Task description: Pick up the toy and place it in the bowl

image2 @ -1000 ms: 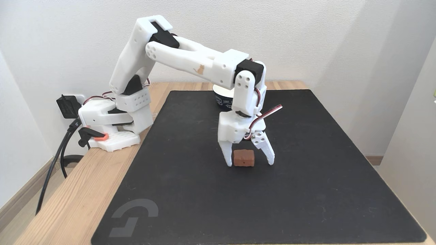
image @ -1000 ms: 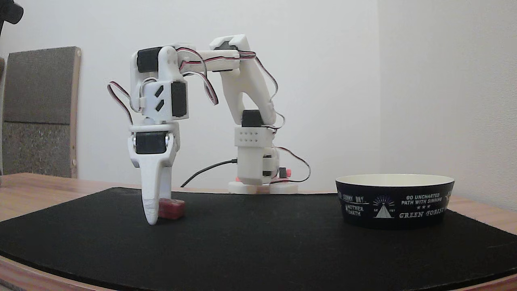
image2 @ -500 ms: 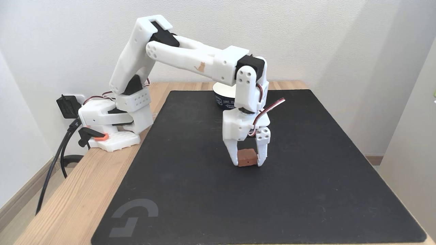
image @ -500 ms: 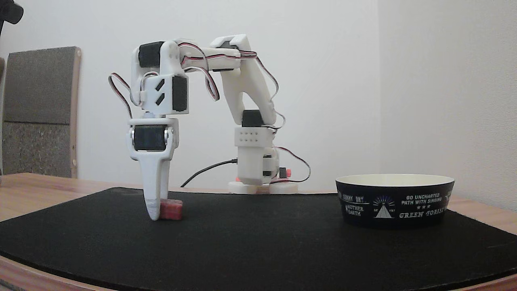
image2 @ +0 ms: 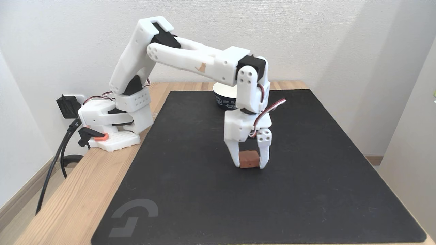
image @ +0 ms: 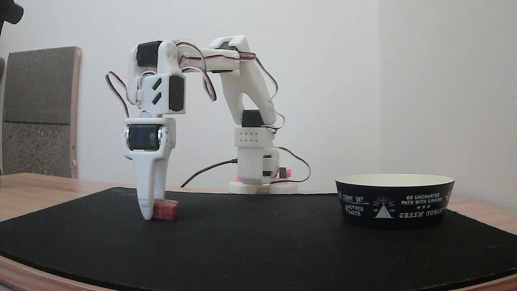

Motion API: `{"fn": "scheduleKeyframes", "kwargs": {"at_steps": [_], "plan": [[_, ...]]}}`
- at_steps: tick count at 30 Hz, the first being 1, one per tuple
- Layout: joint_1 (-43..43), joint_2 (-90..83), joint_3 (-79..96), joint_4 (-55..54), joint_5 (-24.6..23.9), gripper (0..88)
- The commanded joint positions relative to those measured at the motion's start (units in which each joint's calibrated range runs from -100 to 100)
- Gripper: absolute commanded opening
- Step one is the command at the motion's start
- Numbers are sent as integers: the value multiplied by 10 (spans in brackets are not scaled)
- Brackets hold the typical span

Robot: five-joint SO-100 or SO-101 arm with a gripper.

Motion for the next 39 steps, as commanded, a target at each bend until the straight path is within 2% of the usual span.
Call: {"fn": "scheduleKeyframes", "kwargs": {"at_steps": [1,9,10,14,15,20,25,33,35,37,38,39], "plan": [[-26,-80,-17,0,-13,112],[-159,-248,-15,-6,-43,112],[-207,-273,-15,-6,-50,112],[-305,-297,-15,-7,-69,112],[-355,-297,-14,-11,-80,112],[-447,-291,37,-54,-117,112],[-477,-298,205,-148,-124,112],[-472,-297,354,-237,-124,131],[-475,-294,363,-238,-120,188],[-475,-293,368,-238,-119,272],[-473,-293,368,-240,-119,345],[-472,-297,367,-240,-119,370]]}}
